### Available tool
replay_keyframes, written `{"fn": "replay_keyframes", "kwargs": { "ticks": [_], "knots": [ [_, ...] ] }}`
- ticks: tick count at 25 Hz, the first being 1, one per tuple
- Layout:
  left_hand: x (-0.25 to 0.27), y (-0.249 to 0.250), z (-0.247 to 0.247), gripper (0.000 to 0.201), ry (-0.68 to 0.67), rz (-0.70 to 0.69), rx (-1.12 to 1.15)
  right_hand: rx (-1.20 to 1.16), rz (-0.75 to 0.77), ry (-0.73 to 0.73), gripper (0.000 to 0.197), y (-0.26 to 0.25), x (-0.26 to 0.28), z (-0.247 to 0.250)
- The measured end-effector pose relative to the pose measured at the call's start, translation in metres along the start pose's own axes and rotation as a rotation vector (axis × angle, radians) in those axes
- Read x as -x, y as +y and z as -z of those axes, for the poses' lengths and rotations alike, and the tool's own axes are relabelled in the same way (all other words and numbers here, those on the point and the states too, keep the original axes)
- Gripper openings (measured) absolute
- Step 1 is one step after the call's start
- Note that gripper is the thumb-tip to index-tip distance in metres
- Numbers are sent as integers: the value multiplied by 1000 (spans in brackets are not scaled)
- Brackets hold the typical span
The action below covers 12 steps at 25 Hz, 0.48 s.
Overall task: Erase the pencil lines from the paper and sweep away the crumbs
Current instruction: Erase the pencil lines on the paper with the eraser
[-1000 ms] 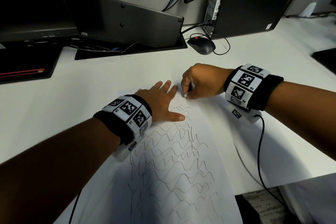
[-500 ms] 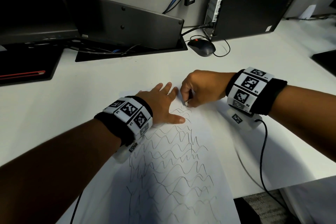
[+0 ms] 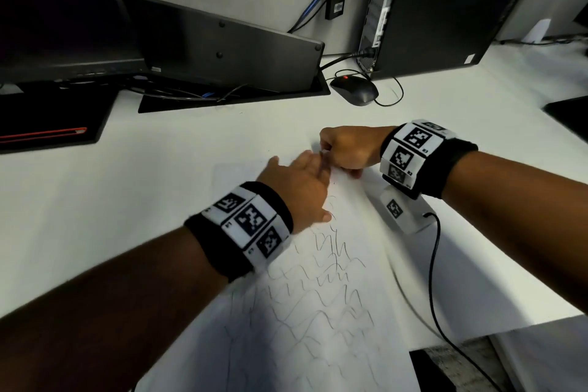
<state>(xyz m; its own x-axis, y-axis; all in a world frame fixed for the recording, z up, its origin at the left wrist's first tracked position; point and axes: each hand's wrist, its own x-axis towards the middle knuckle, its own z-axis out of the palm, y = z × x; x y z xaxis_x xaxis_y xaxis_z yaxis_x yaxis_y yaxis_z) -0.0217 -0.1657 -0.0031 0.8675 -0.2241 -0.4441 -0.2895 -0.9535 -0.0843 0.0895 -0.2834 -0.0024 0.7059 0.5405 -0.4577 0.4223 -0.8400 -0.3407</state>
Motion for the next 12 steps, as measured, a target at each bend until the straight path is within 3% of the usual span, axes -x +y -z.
{"fn": "replay_keyframes", "kwargs": {
  "ticks": [2,4,6,8,10,12],
  "knots": [
    [5,19,2,81,-26,-32,63,-15,-5,-11,8,1,-1,-2],
    [9,26,-5,93,-132,-7,101,-64,-9,-27,12,2,-2,0],
    [18,19,-8,106,-231,93,66,-94,-22,-35,15,4,-4,0],
    [30,5,4,104,-316,234,-48,-100,-37,-37,13,4,-6,-1],
    [34,-4,15,92,-279,270,-96,-104,-52,-30,12,4,-6,-1],
    [30,-2,15,91,-135,177,-35,-106,-52,-34,10,3,-7,0]
  ]
}}
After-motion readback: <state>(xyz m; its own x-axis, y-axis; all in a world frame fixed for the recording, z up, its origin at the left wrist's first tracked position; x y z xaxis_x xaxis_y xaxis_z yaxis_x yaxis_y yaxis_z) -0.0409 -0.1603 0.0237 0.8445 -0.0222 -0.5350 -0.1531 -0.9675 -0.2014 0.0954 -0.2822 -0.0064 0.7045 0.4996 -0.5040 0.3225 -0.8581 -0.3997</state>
